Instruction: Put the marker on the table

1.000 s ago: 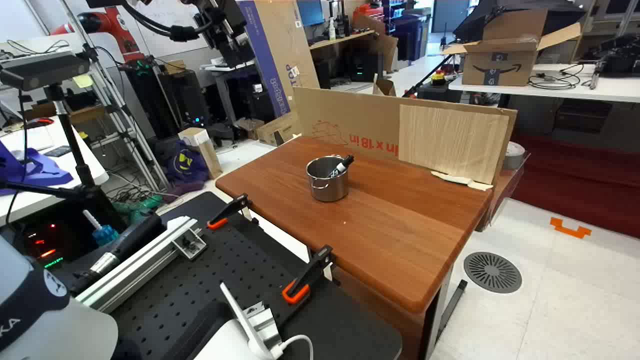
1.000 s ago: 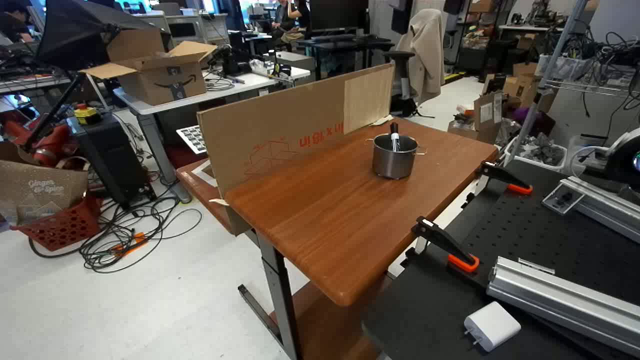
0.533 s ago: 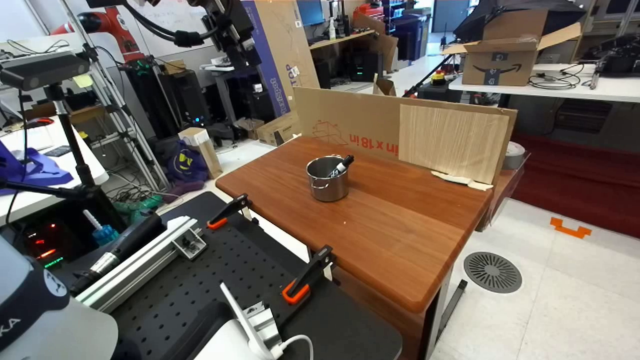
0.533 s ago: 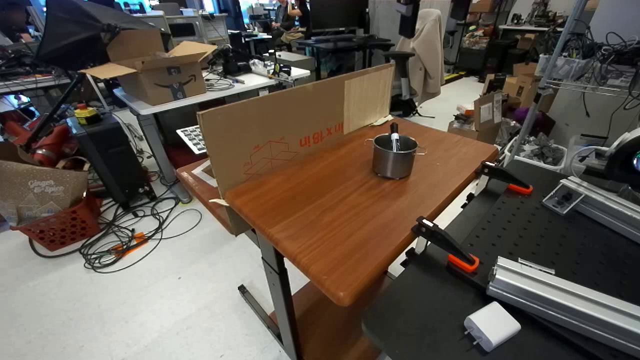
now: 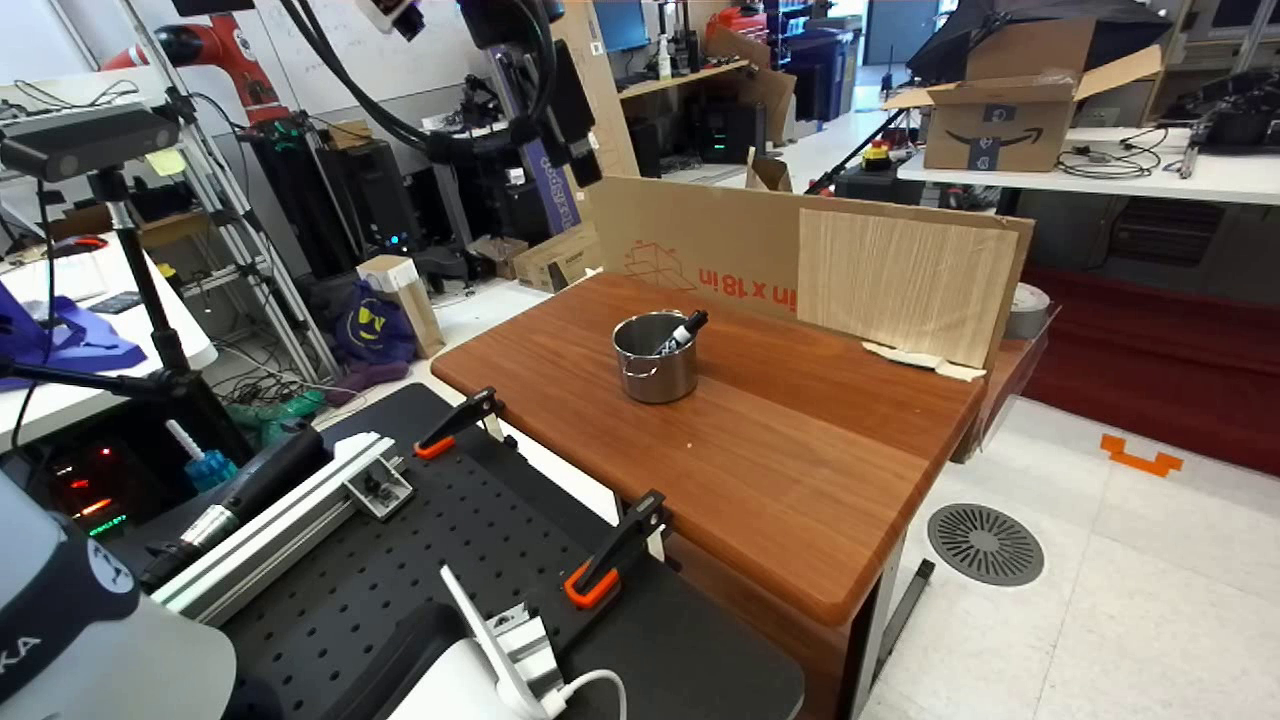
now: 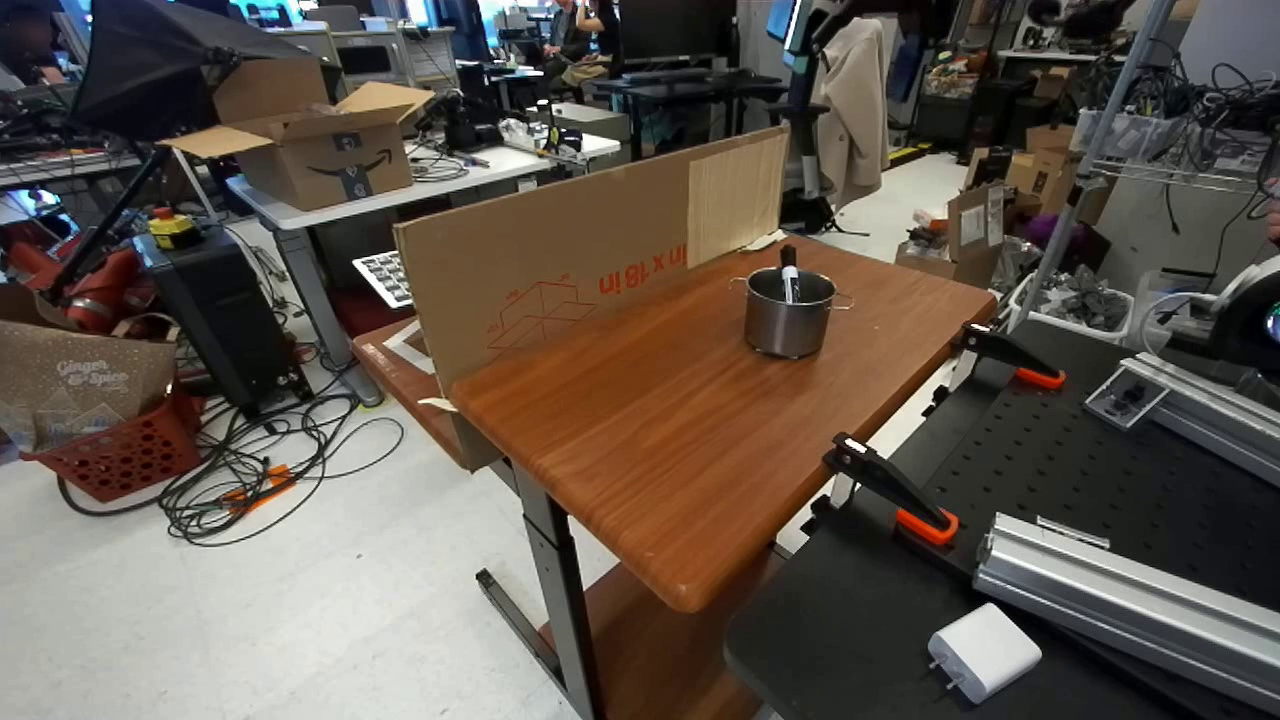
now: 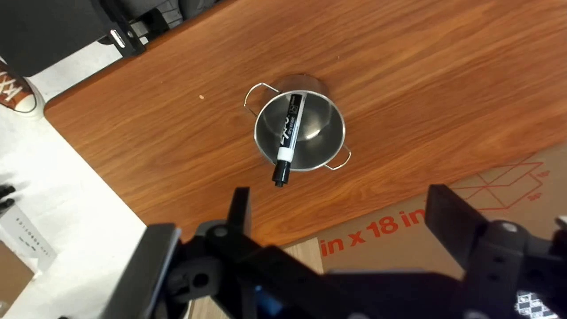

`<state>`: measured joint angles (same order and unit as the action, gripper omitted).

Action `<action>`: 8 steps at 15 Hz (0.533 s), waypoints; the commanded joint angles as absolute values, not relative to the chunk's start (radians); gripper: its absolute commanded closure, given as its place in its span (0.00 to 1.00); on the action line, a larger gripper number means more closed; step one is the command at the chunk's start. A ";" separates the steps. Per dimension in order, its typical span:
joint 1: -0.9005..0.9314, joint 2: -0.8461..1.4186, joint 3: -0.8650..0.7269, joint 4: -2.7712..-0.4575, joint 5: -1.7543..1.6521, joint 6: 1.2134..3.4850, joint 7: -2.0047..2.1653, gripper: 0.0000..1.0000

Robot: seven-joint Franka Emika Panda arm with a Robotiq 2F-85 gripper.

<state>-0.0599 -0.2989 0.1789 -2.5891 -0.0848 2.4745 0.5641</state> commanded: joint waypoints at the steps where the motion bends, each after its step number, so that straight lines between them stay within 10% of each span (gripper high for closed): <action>1: -0.071 -0.192 0.129 -2.561 -0.029 2.584 0.582 0.00; 8: -0.058 0.039 0.054 -2.473 0.041 2.714 0.629 0.00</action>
